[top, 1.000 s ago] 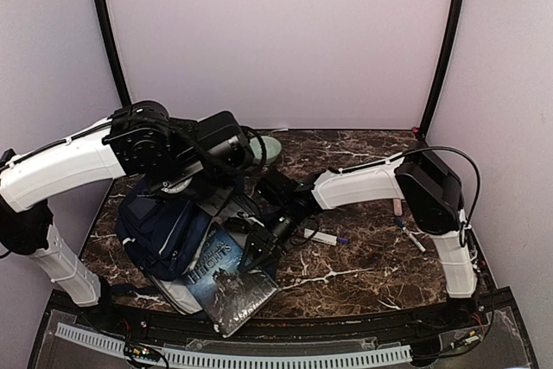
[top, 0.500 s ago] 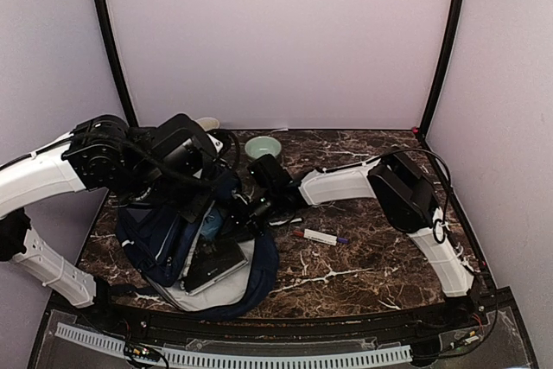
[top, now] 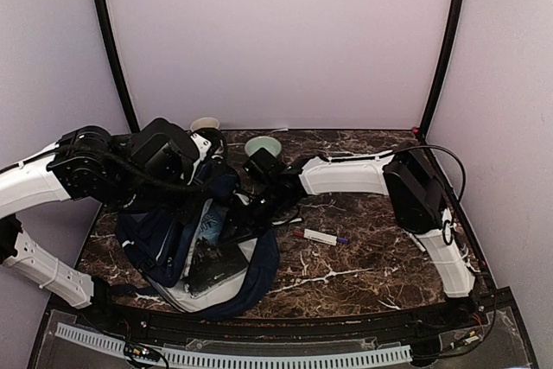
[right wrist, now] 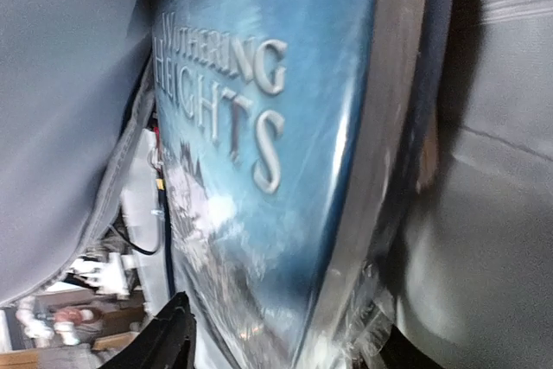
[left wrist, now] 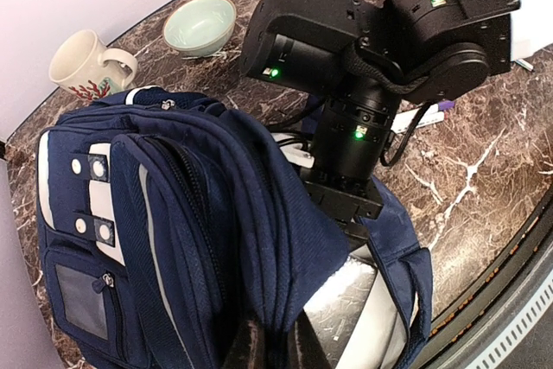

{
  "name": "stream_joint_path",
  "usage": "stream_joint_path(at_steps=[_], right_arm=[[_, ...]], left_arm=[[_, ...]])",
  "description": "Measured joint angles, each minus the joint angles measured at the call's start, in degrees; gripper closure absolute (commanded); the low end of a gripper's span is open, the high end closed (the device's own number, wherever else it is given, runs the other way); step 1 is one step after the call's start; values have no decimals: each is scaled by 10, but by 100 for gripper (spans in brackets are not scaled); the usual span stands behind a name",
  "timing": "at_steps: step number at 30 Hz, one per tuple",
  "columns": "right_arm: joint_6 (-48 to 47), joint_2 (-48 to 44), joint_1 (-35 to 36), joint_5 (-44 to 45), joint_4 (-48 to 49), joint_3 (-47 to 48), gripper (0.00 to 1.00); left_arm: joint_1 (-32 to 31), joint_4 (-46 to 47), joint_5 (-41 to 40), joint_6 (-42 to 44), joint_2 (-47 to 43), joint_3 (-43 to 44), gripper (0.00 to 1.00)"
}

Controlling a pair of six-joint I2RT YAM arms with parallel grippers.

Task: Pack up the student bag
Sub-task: Place the book in the largest pocket of the bag, then move the book to the largest pocket of the bag.

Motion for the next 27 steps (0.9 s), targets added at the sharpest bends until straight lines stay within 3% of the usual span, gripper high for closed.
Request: stream_joint_path(at_steps=[5, 11, 19, 27], right_arm=[[-73, -68, 4, 59, -44, -38, 39], [-166, -193, 26, 113, -61, -148, 40], [-325, -253, 87, 210, -63, -240, 56], [-471, -266, 139, 374, -17, -247, 47]], left_arm=[[0, 22, -9, -14, -5, -17, 100], [-1, 42, -13, -30, -9, -31, 100], [-1, 41, -14, -40, -16, -33, 100], [-1, 37, -14, -48, -23, -34, 100]])
